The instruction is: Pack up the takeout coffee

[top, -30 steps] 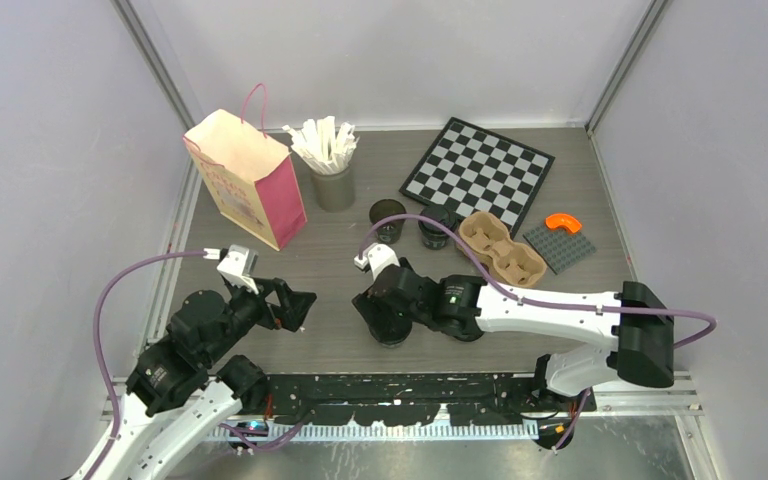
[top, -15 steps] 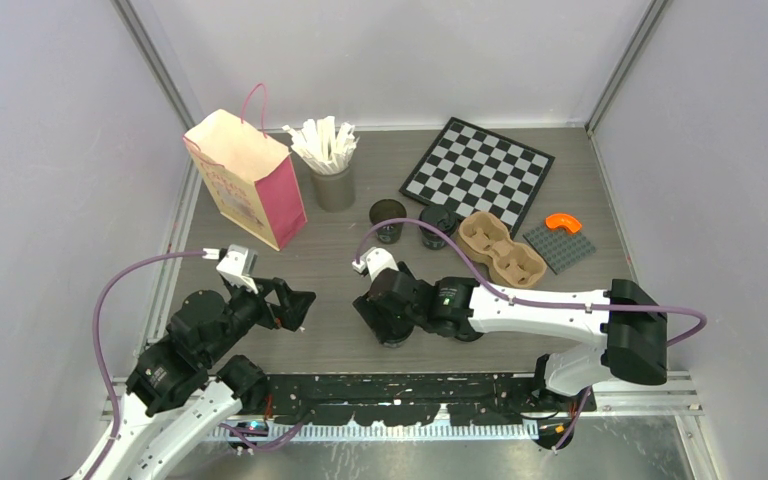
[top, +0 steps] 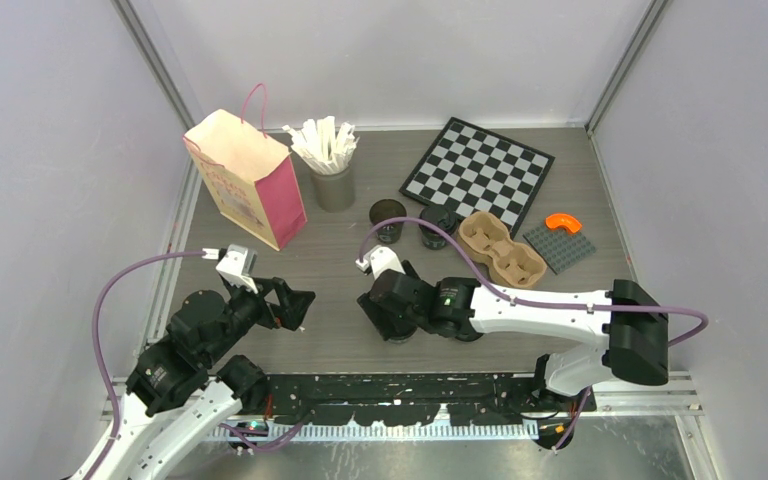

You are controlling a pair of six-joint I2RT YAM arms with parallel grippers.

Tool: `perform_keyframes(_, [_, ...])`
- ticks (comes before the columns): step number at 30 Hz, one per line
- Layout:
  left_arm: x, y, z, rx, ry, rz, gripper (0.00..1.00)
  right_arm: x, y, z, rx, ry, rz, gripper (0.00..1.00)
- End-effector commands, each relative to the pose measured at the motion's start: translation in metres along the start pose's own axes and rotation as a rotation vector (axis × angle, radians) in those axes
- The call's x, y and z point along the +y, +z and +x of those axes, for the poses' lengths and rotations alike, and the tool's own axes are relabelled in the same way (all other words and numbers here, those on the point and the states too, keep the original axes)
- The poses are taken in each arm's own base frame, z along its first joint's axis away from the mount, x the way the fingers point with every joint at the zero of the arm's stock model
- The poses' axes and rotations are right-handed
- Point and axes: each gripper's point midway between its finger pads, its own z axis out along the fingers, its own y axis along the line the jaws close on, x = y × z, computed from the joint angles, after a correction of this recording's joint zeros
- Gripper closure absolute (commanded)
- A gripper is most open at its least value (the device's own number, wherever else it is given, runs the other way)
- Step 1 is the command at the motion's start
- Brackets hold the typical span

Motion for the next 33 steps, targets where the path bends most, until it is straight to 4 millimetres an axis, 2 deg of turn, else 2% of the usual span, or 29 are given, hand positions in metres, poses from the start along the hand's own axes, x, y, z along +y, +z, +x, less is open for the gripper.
perform_keyframes(1, [0.002,0.000,-0.004,-0.016,0.006,-0.011,0.00,-0.022,-0.013,-0.015,-0.046,0.028,0.069,0.21])
perform_keyframes(6, [0.002,-0.001,-0.004,-0.019,0.006,-0.009,0.00,-0.052,-0.013,-0.023,-0.048,0.072,0.128,0.21])
perform_keyframes(12, [0.001,-0.001,-0.004,-0.020,0.005,-0.008,0.00,-0.096,-0.008,-0.033,-0.054,0.184,0.180,0.21])
perform_keyframes(17, [0.002,-0.001,-0.003,-0.016,0.006,-0.007,0.00,-0.141,-0.003,-0.035,-0.045,0.271,0.262,0.21])
perform_keyframes(22, [0.001,-0.001,-0.003,-0.016,0.006,-0.006,0.00,-0.171,0.002,-0.035,-0.025,0.325,0.308,0.21])
perform_keyframes(25, [0.001,-0.001,-0.003,-0.017,0.006,-0.005,0.00,-0.182,0.007,-0.035,-0.017,0.345,0.309,0.21])
perform_keyframes(33, [0.001,0.001,-0.002,-0.008,0.007,-0.007,0.00,-0.192,0.015,-0.034,-0.011,0.356,0.295,0.19])
